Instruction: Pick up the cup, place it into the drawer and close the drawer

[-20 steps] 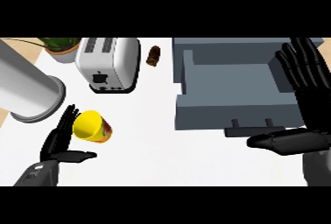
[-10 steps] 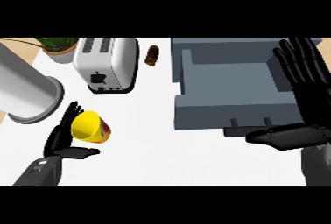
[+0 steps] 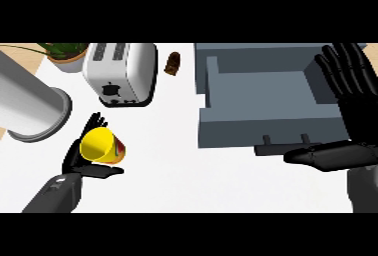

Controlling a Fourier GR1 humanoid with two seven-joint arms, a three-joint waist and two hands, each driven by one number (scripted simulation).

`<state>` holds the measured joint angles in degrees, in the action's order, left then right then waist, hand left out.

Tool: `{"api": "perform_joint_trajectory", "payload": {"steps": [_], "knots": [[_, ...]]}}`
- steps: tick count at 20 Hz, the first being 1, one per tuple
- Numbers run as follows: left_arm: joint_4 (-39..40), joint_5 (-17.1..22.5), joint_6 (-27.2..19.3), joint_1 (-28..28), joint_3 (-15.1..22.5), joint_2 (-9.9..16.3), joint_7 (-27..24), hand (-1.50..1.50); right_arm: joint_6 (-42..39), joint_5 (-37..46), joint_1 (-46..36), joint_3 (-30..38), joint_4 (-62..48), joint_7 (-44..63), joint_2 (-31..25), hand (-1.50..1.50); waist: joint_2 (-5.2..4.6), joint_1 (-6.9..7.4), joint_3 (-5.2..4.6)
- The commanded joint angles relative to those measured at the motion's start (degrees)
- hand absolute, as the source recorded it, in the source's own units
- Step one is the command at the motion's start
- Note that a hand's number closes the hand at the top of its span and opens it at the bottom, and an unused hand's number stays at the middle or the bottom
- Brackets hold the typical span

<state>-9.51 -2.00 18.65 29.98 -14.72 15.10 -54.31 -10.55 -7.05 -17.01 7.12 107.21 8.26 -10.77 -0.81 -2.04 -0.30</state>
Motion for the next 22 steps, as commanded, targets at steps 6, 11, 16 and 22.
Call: {"api": "perform_joint_trajectory", "payload": {"steps": [6, 11, 16, 22], "knots": [[-4.5, -1.1, -0.1, -2.4, 0.8, -1.7, -13.1, 1.50, -1.1, -0.9, 0.7, 0.5, 1.6, 1.3, -1.3, -1.50, 0.09, -0.01, -0.01], [-6.0, 0.3, -9.7, 1.9, -1.9, -2.4, -13.7, 1.50, -1.0, -0.2, 1.2, 1.5, -0.8, -2.1, -1.0, -1.50, -0.12, -0.07, 0.02], [-6.7, 5.1, -17.6, -0.1, -7.6, -6.5, -15.7, 1.50, -1.1, -1.1, 2.2, 2.3, 0.0, -1.8, -1.1, -1.50, 0.22, 0.57, 0.12], [-10.3, 5.9, -6.6, 2.5, -6.3, -7.2, -14.2, 1.50, -0.6, -0.8, 1.7, 1.4, 0.8, 0.8, -1.0, -1.50, 0.58, 1.27, 0.20]]}}
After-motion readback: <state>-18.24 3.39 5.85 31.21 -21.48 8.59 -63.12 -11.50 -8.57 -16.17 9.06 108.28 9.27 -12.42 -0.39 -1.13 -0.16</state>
